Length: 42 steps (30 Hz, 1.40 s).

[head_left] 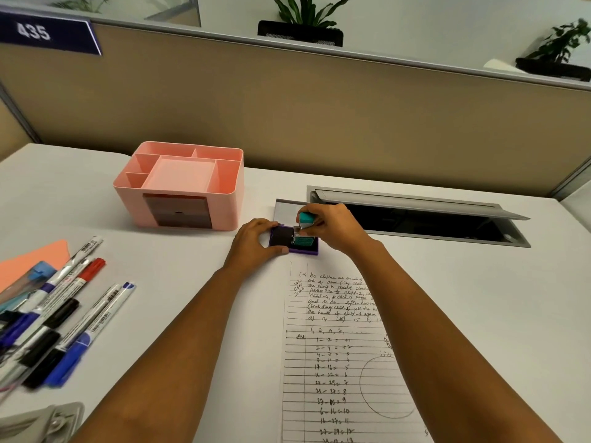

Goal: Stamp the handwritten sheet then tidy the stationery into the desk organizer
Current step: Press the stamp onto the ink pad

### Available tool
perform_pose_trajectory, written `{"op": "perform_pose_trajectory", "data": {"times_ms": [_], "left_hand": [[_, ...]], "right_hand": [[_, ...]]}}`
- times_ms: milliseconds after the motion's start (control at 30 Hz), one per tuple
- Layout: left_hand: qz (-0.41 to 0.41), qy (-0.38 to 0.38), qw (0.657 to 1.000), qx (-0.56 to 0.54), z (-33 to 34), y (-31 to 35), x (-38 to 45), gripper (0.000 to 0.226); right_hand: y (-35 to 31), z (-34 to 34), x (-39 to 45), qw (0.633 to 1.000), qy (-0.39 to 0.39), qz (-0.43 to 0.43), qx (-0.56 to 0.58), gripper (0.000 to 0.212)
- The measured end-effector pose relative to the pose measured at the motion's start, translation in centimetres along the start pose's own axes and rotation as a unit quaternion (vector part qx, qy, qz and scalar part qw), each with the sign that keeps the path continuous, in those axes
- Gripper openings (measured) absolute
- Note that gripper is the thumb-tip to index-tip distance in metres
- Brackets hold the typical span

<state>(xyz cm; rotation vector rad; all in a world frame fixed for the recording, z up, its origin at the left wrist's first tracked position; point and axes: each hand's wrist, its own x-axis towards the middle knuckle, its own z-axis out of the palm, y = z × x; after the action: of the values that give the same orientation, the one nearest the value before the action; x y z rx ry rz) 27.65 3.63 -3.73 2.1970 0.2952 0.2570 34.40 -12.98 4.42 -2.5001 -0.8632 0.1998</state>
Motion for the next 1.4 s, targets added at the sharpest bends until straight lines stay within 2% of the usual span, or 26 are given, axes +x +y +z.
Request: {"op": "perform_pose_trajectory", "data": {"times_ms": [200, 467, 800, 900, 967, 1033, 1133, 1267, 1333, 1400], "left_hand": [[0.001, 0.003, 1.0, 0.004, 0.0, 0.1, -0.1, 0.063], [0.002, 0.004, 1.0, -0.002, 0.1, 0.1, -0.1, 0.063], [0.001, 0.001, 1.0, 0.006, 0.0, 0.2, -0.3, 0.063], [0.003, 0.0, 1.0, 0.008, -0.1, 0.1, -0.3, 0.063], [0.007, 0.002, 1.0, 0.009, -0.1, 0.2, -0.4, 0.063], [0.008, 0.0, 1.0, 0.012, -0.1, 0.2, -0.3, 0.063], [0.008, -0.006, 1.0, 0.017, -0.2, 0.4, -0.3, 0.063], [0.005, -0.01, 1.0, 0.015, -0.3, 0.6, -0.5, 0.062], [0.003, -0.012, 1.0, 0.014, -0.5, 0.7, -0.6, 0.061], [0.001, -0.018, 1.0, 0.012, -0.7, 1.0, -0.7, 0.062]], "right_hand": [[-0.8, 0.1, 0.2, 0.999, 0.008, 0.008, -0.03, 0.038], [-0.5, 0.6, -0.4, 0.999, 0.035, 0.008, -0.009, 0.036], [-0.3, 0.6, 0.0, 1.0, 0.024, 0.005, -0.015, 0.037], [0.4, 0.3, 0.4, 0.999, 0.014, 0.033, 0.026, 0.042], [1.3, 0.0, 0.5, 0.99, 0.034, 0.082, 0.112, 0.046], [2.2, -0.5, 0.0, 0.95, 0.066, 0.144, 0.269, 0.044], [2.8, -1.3, -1.1, 0.839, 0.049, 0.211, 0.5, 0.039], [2.6, -1.8, -2.3, 0.728, 0.015, 0.249, 0.638, 0.024], [2.4, -2.0, -2.7, 0.698, 0.012, 0.25, 0.671, 0.013], [1.9, -2.1, -3.2, 0.684, 0.016, 0.249, 0.686, 0.01]]}}
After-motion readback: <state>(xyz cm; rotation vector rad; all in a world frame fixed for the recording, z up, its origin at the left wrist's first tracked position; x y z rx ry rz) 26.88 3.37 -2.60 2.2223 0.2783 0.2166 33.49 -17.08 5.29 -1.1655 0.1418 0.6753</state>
